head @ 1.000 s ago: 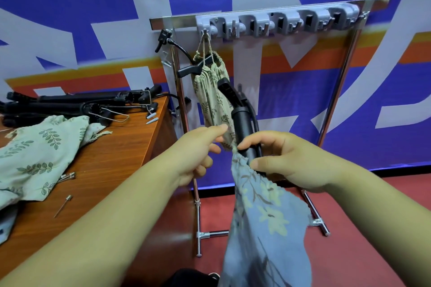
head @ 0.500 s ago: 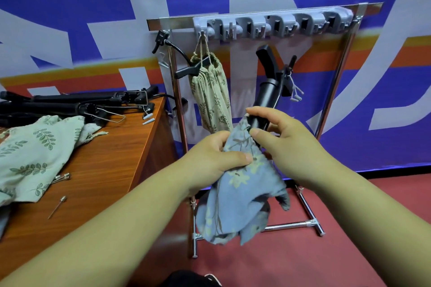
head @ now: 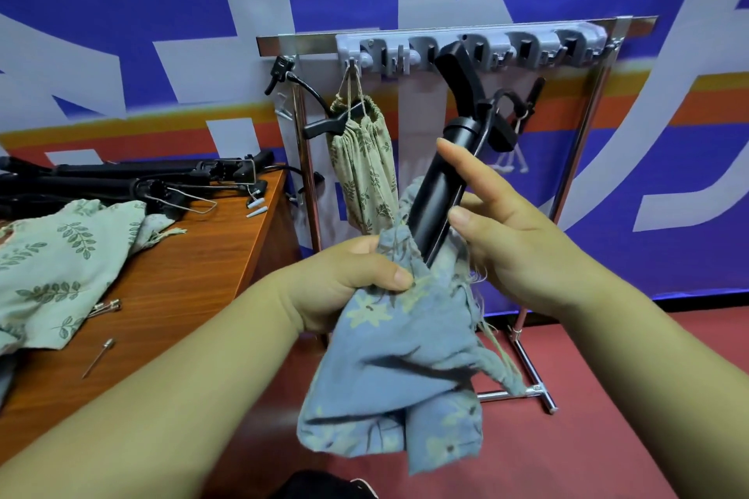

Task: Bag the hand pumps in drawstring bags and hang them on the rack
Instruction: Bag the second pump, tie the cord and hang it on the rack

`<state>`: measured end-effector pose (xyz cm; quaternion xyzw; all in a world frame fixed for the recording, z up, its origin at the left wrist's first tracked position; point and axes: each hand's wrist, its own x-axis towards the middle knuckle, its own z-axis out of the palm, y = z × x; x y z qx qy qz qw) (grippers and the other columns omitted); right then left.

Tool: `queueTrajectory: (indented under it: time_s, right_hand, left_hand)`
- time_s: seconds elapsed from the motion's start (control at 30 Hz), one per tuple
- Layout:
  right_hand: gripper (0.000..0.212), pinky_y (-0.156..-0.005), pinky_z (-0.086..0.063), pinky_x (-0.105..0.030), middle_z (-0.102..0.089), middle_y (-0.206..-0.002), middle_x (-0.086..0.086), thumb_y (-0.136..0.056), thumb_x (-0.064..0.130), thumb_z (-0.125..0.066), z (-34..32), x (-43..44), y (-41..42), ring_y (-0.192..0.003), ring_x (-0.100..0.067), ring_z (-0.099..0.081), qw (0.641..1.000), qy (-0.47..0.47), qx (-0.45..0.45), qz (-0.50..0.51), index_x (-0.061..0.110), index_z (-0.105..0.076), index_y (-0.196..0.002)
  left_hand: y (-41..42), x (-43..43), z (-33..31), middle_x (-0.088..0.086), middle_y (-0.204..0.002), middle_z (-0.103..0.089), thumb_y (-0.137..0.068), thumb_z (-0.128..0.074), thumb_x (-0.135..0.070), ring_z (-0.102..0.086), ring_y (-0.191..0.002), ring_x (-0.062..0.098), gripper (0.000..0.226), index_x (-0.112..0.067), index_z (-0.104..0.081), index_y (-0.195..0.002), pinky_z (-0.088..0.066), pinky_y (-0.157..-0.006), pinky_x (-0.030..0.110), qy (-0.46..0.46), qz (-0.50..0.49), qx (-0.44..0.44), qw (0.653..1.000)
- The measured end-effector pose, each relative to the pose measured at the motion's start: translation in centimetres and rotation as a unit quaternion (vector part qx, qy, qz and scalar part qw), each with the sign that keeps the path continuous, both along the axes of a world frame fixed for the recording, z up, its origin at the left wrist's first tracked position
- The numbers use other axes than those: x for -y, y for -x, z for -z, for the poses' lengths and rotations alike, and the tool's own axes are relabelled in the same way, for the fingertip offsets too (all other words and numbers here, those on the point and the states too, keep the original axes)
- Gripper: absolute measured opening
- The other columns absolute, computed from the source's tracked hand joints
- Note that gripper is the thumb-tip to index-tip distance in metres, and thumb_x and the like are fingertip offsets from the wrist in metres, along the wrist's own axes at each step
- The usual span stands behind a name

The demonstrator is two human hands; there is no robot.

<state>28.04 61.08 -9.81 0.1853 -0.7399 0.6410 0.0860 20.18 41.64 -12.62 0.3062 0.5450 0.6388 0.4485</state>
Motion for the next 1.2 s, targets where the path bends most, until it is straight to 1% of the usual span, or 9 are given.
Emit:
queueTrajectory:
  time_s: [0.07,0.17,0.3,0.43,0.47,0.53,0.67,0.87,1.2]
  right_hand:
    - [0.057,-0.075,-0.054,-0.022,-0.069,-0.114,-0.012,-0.098,0.006,-0.053,0.0,0.2,0.4,-0.081,-0.013,-0.070,0.998,0.050,-0.004,-0.025,0.048,-0.050,-0.136]
    - [0.054,-0.090,-0.056,-0.044,-0.064,-0.123,-0.022,-0.093,0.009,-0.057,0.0,0.3,0.7,-0.109,-0.034,-0.067,0.999,0.026,-0.019,-0.018,0.049,-0.059,-0.130]
    - [0.042,-0.062,-0.047,-0.009,-0.068,-0.079,0.023,-0.097,-0.004,-0.055,-0.4,0.3,0.5,-0.063,0.003,-0.063,0.997,-0.048,-0.044,0.048,0.030,-0.057,-0.121]
    - [0.032,-0.054,-0.037,-0.007,-0.054,-0.057,0.031,-0.098,0.002,-0.057,-0.4,-0.2,0.7,-0.050,0.003,-0.048,0.984,-0.127,-0.063,0.112,0.027,-0.058,-0.117]
    - [0.032,-0.054,-0.036,-0.010,-0.051,-0.054,0.027,-0.098,0.007,-0.059,-0.4,-0.4,0.7,-0.049,0.000,-0.045,0.978,-0.150,-0.060,0.129,0.033,-0.059,-0.117]
    - [0.030,-0.056,-0.033,-0.014,-0.049,-0.055,0.024,-0.096,0.018,-0.062,-0.4,-1.0,0.6,-0.050,-0.004,-0.043,0.963,-0.209,-0.054,0.161,0.042,-0.059,-0.115]
    - [0.028,-0.061,-0.033,-0.009,-0.054,-0.089,0.021,-0.095,0.028,-0.062,-0.3,-1.5,0.5,-0.066,0.004,-0.053,0.936,-0.295,-0.040,0.188,0.051,-0.055,-0.109]
    - [0.030,-0.061,-0.033,-0.007,-0.051,-0.096,0.009,-0.095,0.028,-0.061,0.4,-1.2,0.8,-0.068,0.007,-0.050,0.927,-0.320,-0.024,0.196,0.055,-0.052,-0.105]
    - [0.027,-0.068,-0.037,-0.016,-0.053,-0.113,0.011,-0.097,0.033,-0.059,1.0,-1.0,1.1,-0.073,-0.001,-0.056,0.928,-0.325,-0.009,0.182,0.056,-0.052,-0.108]
  left_hand:
    - [-0.2,-0.1,-0.3,0.023,-0.145,-0.043,-0.078,-0.061,-0.003,-0.024,-0.145,0.054,0.081,-0.001,-0.032,-0.153,-0.011,-0.118,0.072,-0.037,0.029,0.016,0.999]
    - [-0.2,0.0,-0.1,0.023,-0.144,-0.044,-0.081,-0.053,-0.004,-0.030,-0.140,0.048,0.075,-0.002,-0.032,-0.154,-0.013,-0.119,0.071,-0.055,0.043,0.009,0.998]
    - [0.3,0.8,0.0,0.026,-0.133,-0.060,-0.081,-0.065,-0.013,-0.057,-0.123,0.041,0.059,0.001,-0.056,-0.137,-0.043,-0.108,0.052,0.005,0.001,0.011,1.000]
    - [0.3,0.5,-0.1,0.010,-0.113,-0.074,-0.083,-0.068,-0.020,-0.070,-0.095,0.025,0.042,-0.007,-0.067,-0.123,-0.057,-0.082,0.034,0.081,-0.117,-0.075,0.987]
    - [0.3,0.4,-0.2,0.005,-0.103,-0.073,-0.080,-0.068,-0.026,-0.068,-0.076,0.021,0.041,-0.011,-0.068,-0.118,-0.055,-0.066,0.030,0.103,-0.159,-0.093,0.977]
    - [0.6,0.4,-0.4,-0.004,-0.076,-0.052,-0.072,-0.063,-0.027,-0.034,-0.050,0.012,0.028,-0.017,-0.064,-0.098,-0.028,-0.045,0.023,0.104,-0.247,-0.058,0.962]
    - [0.6,0.7,-1.6,0.001,-0.076,-0.020,-0.046,-0.051,-0.011,-0.020,-0.054,0.012,0.030,-0.021,-0.044,-0.074,-0.021,-0.051,0.025,0.004,-0.288,0.085,0.954]
    - [0.6,0.1,-1.1,-0.001,-0.063,-0.030,-0.082,-0.034,-0.005,-0.018,-0.042,0.007,0.017,-0.017,-0.043,-0.075,-0.014,-0.040,0.013,0.085,-0.346,0.095,0.929]
    - [0.8,0.3,-0.9,0.001,-0.079,-0.010,-0.086,-0.034,-0.008,-0.007,-0.060,0.013,0.025,-0.026,-0.030,-0.068,-0.009,-0.047,0.015,0.178,-0.329,0.058,0.926]
